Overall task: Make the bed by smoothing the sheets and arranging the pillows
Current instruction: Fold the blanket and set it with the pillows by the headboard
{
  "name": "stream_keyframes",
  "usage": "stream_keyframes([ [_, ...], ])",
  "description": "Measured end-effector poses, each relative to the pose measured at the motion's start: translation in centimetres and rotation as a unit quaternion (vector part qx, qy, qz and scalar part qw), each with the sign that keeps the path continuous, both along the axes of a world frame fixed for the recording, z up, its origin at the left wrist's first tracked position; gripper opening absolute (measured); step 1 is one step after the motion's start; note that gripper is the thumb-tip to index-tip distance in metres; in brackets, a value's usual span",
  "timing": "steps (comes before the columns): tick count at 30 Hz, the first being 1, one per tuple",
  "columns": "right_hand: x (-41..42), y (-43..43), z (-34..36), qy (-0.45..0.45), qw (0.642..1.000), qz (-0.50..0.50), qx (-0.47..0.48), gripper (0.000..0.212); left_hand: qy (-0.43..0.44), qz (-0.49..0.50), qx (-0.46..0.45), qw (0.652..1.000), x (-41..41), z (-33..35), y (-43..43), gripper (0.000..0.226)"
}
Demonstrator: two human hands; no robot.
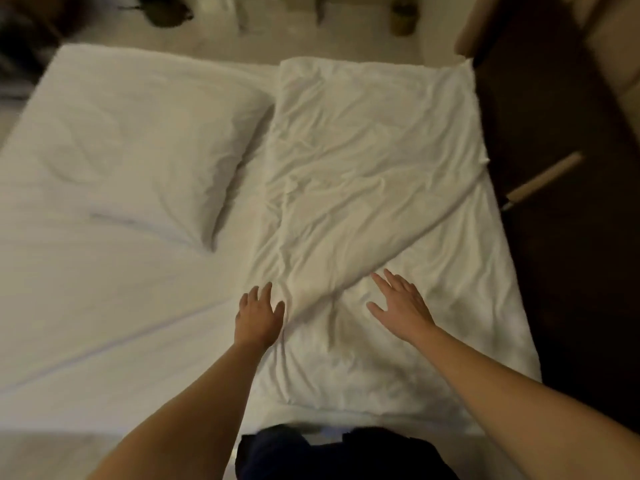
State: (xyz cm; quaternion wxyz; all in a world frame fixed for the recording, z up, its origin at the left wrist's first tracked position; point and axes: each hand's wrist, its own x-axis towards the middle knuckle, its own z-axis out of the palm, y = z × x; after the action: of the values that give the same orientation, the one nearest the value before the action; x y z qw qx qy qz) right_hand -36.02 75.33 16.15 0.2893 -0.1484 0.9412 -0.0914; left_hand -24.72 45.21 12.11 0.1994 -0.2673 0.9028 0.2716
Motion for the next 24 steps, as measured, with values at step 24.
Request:
stream_keyframes([
  [24,-18.4,-25.7,-17.4,0.102,0.901,0.398,0.140,0.079,-0.011,0.222,0.057,0.973,3.9,-19.7,4.1,0.066],
])
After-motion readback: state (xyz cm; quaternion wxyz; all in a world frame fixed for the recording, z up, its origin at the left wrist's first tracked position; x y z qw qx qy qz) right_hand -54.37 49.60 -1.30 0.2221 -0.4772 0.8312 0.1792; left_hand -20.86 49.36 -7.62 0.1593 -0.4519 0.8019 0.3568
